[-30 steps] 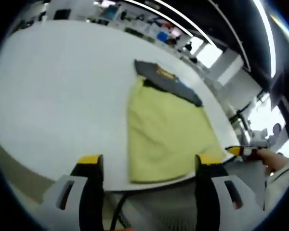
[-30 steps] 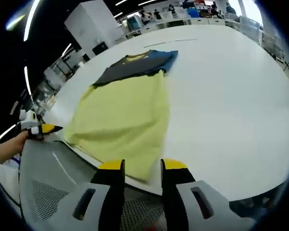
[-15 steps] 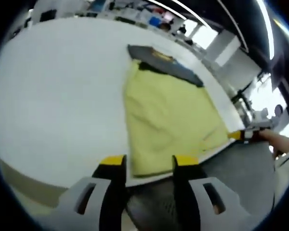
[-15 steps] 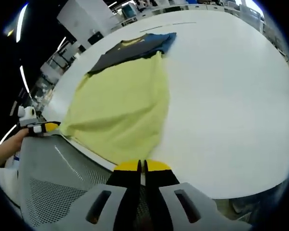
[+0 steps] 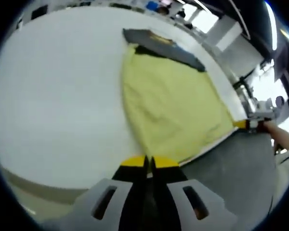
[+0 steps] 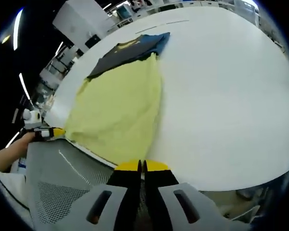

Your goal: Fold the garment on the visible template until the final outline fits inside the template.

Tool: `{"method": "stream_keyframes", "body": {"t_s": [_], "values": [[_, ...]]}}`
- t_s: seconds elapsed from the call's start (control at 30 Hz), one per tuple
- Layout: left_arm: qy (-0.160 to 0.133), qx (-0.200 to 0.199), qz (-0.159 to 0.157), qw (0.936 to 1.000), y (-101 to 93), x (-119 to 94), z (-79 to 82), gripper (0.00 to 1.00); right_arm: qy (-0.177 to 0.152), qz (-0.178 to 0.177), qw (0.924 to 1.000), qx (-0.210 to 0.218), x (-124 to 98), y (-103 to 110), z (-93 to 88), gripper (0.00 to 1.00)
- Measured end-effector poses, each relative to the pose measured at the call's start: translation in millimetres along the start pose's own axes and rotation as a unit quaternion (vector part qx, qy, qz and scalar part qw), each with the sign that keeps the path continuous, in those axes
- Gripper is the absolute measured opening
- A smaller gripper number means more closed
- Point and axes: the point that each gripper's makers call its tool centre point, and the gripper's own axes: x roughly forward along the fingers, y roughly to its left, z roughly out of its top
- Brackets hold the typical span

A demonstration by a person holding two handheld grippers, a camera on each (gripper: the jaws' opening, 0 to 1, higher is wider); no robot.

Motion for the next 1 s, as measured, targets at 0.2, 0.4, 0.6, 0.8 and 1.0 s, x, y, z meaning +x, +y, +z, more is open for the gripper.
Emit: {"method": "stream_keyframes", "body": {"t_s": [0.2, 0.4, 0.6, 0.8, 1.0], "values": [[0.008, -0.016, -0.001, 0.9998, -3.1, -14.6, 0.5, 0.00, 0.015, 0.013, 0.9998, -0.004, -15.9, 2.0, -4.2, 0.02], [-0.007, -0.020, -0.004, 0.9998, -9.3, -18.3, -1.3, 0.00, 0.016, 0.018, 0.9997, -0.004, -11.7, 6.6, -10.8, 0.02], [-0.038, -0.037, -0.010, 0.9986, -20.2, -34.2, 12.9, 0.00, 0.002, 0.032, 0.9993, 0.019, -25.4, 12.2, -3.9, 0.02], [-0.073, -0.037, -0.011, 0.9966, -36.3, -53.4, 24.6, 0.00, -0.026, 0.053, 0.9972, 0.046, -43.6, 23.1, 5.5, 0.02], [-0.114, -0.051, -0.013, 0.9921, -48.9, -73.1, 27.8, 0.00, -0.035, 0.060, 0.9969, 0.036, -58.9, 33.2, 3.4, 0.02]]}}
